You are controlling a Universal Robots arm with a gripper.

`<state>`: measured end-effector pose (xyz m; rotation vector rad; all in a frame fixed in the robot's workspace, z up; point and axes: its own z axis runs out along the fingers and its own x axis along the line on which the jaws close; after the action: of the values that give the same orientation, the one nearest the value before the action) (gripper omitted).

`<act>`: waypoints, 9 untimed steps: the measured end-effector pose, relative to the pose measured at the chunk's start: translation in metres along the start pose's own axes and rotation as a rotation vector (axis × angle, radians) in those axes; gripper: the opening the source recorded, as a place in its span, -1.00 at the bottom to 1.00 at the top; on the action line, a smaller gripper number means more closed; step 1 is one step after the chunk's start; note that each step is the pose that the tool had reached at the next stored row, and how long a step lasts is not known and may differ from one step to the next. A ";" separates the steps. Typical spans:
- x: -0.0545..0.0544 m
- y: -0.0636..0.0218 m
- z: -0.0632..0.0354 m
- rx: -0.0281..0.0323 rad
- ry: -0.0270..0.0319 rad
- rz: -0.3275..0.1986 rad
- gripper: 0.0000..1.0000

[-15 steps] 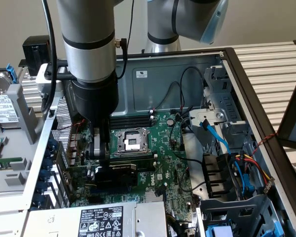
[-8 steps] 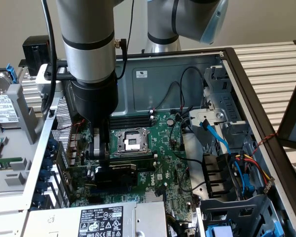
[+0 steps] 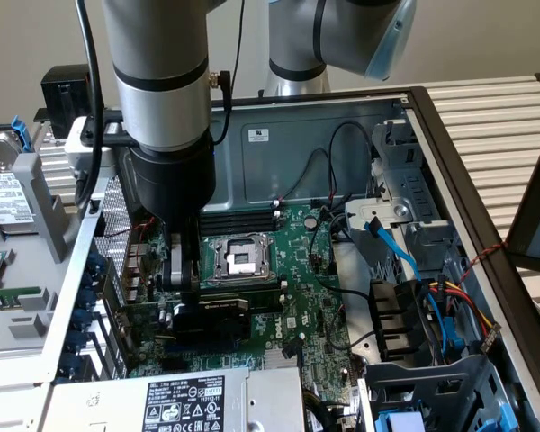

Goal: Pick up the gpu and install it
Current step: 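Press down on the gpu until it lock into place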

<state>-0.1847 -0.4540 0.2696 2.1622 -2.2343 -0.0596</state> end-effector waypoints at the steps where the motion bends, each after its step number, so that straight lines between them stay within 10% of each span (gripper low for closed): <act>1: 0.000 0.0000 0.0000 0.0000 -0.0001 0.000 -0.79; 9: 0.002 -0.0001 0.0000 0.0000 -0.0002 0.000 -0.79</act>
<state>-0.1847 -0.4564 0.2696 2.1622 -2.2345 -0.0598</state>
